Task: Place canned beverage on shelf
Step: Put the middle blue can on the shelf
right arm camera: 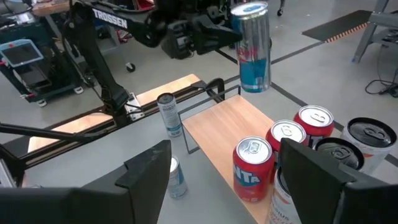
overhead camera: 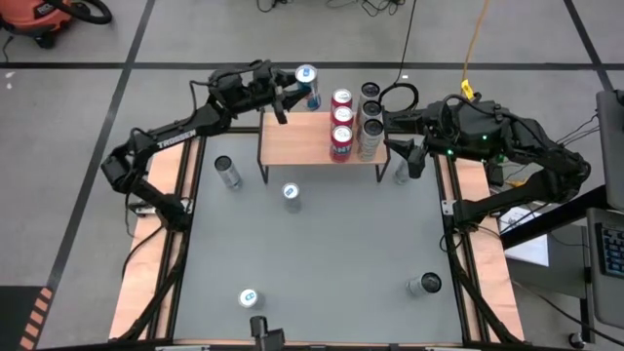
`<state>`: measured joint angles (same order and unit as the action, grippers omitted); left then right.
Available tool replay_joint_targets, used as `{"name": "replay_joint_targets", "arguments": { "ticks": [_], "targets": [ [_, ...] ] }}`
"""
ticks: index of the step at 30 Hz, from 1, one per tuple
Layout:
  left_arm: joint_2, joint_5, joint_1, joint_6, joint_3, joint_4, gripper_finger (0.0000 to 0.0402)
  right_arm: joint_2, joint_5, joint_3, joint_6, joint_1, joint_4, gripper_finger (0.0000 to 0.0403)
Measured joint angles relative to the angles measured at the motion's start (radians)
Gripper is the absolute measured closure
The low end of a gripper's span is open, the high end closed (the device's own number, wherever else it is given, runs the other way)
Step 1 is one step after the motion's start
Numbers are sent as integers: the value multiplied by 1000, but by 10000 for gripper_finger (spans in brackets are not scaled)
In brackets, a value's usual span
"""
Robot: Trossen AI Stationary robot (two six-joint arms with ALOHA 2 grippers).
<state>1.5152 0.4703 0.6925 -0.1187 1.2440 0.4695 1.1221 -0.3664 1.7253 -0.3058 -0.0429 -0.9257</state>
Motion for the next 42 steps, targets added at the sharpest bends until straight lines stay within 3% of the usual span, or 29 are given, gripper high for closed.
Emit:
{"name": "replay_joint_targets", "arguments": {
  "ticks": [17,29,42],
  "targets": [
    [207,46,41,52,-37,108,179,33,-3,0,11,-4,-7,140],
    [269,198,141,29,-38,136,179,38,-55,0,12,-4,-12,140],
    [330,218,139,-18,-38,199,179,38,-52,0,30,-23,-12,140]
  ]
}}
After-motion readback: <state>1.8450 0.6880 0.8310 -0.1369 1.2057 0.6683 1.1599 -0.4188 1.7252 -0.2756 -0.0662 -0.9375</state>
